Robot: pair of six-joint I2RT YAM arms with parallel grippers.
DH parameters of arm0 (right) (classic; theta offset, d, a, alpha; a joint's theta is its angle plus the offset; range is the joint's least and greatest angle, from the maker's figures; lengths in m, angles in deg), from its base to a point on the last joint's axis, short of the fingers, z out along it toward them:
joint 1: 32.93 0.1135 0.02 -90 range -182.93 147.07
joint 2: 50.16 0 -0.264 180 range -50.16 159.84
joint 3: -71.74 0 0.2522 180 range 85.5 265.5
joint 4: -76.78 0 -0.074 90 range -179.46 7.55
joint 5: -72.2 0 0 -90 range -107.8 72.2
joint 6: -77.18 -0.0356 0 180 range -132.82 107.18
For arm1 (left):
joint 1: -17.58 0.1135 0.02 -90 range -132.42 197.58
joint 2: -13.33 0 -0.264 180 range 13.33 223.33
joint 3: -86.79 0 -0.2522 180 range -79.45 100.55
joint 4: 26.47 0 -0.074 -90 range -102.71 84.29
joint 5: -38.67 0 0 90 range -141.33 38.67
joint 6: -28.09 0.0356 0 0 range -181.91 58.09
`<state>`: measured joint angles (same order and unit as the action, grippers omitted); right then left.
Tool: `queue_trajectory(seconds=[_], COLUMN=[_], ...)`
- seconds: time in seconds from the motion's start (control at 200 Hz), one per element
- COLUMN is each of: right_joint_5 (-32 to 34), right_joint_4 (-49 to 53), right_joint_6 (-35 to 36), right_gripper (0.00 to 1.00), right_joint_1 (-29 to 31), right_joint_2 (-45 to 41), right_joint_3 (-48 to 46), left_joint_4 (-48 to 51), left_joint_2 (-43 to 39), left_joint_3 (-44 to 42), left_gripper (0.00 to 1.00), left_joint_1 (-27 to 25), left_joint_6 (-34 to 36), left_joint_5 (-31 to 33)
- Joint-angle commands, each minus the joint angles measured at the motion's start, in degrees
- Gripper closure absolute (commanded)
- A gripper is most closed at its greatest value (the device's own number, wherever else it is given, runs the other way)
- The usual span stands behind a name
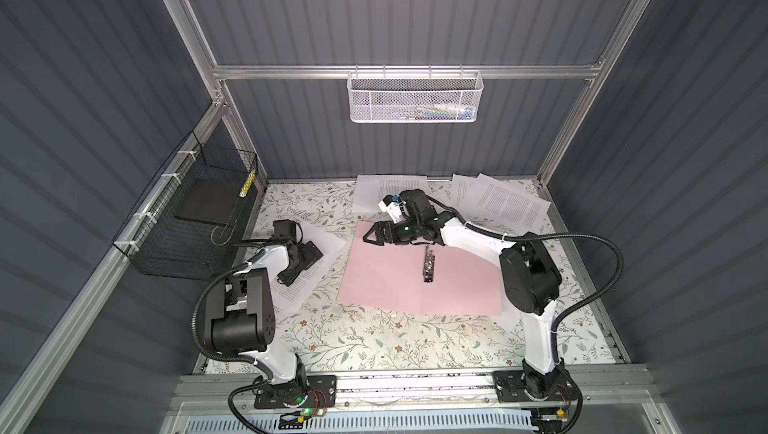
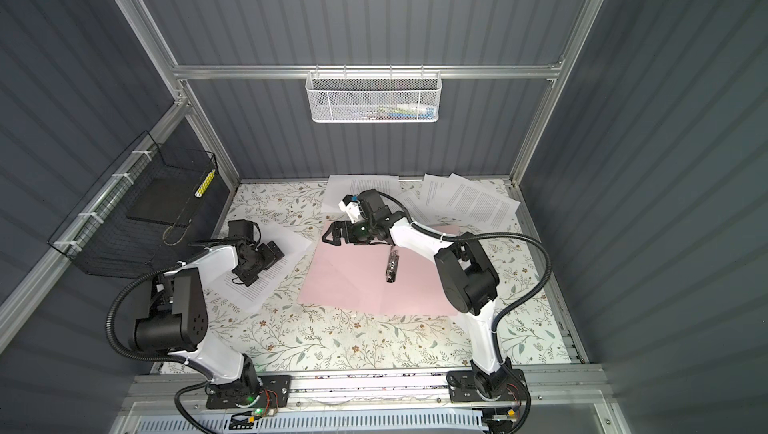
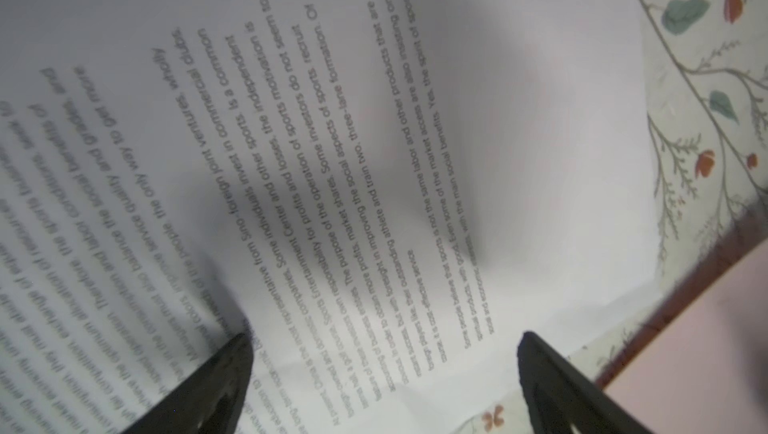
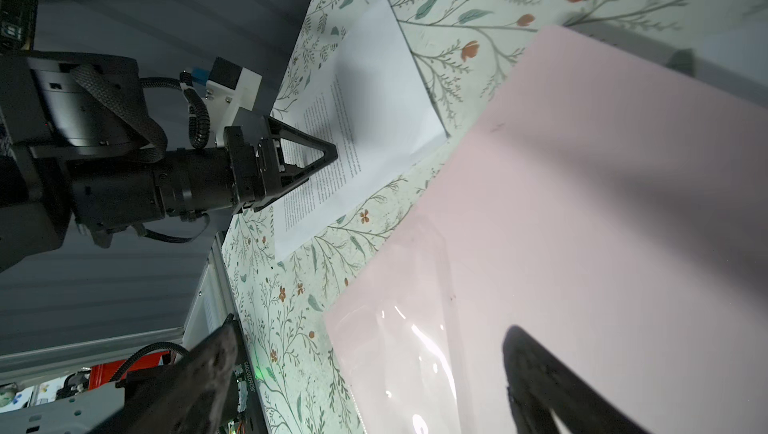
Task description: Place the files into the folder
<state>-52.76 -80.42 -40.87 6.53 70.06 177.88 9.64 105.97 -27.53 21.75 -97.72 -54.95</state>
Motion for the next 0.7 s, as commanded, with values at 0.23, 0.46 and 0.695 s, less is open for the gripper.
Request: queue_trajectory(seconds=[0.23,0.46,0.695], right_joint_5=[0.6,1.3,6.8], right_joint_4=[4.3,5.5,4.4], right_joint_6=[-2.2,-3.6,-5.7], right_gripper=[0.01,0.01,0.01], right_joint_1=[5.7,7.9,8.1], right_joint_2=[13.3,20.2,23.9], right_joint_3=[14.7,23.2,25.4], left_joint_4=[9.5,6.9,9.2], left_joint_2=[-4.4,-2.8,-2.6], left_joint_3=[0.8,-3.4,-6.2], left_gripper=[0.0,0.0,0.0], left_joint_1=[1.5,3.8,6.4], left_joint_6=[-1.5,-2.5,-6.1], left_joint_5=[1.2,-0.3,1.6])
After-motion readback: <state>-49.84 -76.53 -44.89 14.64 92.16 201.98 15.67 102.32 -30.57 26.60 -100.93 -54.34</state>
